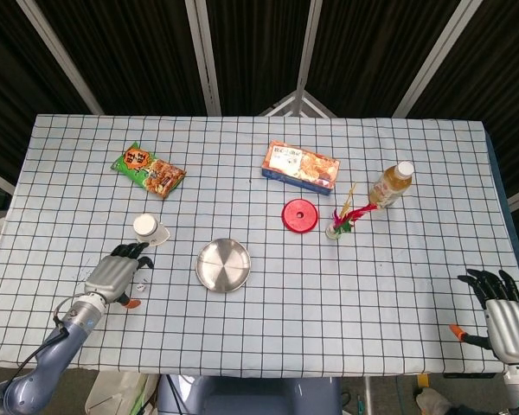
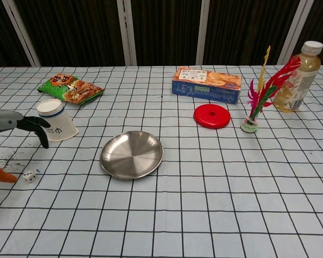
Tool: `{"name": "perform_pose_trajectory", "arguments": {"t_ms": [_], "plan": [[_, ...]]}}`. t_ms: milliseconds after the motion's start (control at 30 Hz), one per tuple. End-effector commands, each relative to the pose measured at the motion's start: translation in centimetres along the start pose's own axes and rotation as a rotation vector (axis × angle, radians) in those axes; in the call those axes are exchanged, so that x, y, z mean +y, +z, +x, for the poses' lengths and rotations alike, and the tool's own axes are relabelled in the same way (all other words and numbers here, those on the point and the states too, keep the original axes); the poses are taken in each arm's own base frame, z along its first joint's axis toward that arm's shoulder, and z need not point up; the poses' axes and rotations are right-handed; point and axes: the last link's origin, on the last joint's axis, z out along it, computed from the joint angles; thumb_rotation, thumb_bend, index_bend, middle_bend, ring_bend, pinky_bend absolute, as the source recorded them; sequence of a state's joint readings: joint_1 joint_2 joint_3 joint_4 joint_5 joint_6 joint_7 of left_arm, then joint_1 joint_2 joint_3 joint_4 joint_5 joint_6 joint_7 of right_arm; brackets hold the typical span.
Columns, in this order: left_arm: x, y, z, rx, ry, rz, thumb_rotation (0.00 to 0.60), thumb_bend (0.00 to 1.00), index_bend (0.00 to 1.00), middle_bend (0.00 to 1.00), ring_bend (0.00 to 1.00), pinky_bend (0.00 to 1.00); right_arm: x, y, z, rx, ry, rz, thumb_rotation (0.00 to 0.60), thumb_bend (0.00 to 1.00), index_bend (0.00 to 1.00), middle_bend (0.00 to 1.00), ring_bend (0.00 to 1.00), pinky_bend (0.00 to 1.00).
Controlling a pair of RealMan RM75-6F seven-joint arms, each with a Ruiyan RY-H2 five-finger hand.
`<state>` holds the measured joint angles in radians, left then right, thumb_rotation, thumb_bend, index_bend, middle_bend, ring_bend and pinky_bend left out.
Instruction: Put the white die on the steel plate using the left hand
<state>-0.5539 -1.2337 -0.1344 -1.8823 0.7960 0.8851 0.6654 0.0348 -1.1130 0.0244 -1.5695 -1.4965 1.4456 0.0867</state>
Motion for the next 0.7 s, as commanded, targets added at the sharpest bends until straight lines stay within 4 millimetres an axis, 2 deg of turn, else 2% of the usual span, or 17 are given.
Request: {"name": "perform_pose_trajectory", "arguments": {"t_ms": [33,433,700], "plan": [[-0.2,0.0,1.0,0.006,0.038,0.044,0.6,0.33,0.32,0.0,0.0,0.01,0.0,0.0,0.0,0.0,0.001,0.0,0.6,0.1,0.25,0.19,0.13,0.0],[0.3,1.2,0.4,-0.022,0.109,0.092,0.6,0.33,0.33,0.01,0.0,0.01,0.0,0.1,-0.1,-0.006,0.002,-0.007,0.6,0.1,0.25,0.19,0.13,0.0],[0.8,1.2,-0.4,-0.04,0.139,0.086,0.6,0.33,0.35,0.01,0.0,0.01,0.2,0.0,0.0,-0.002,0.008,-0.013,0.6,0.1,0.25,0.19,0.13,0.0]]}}
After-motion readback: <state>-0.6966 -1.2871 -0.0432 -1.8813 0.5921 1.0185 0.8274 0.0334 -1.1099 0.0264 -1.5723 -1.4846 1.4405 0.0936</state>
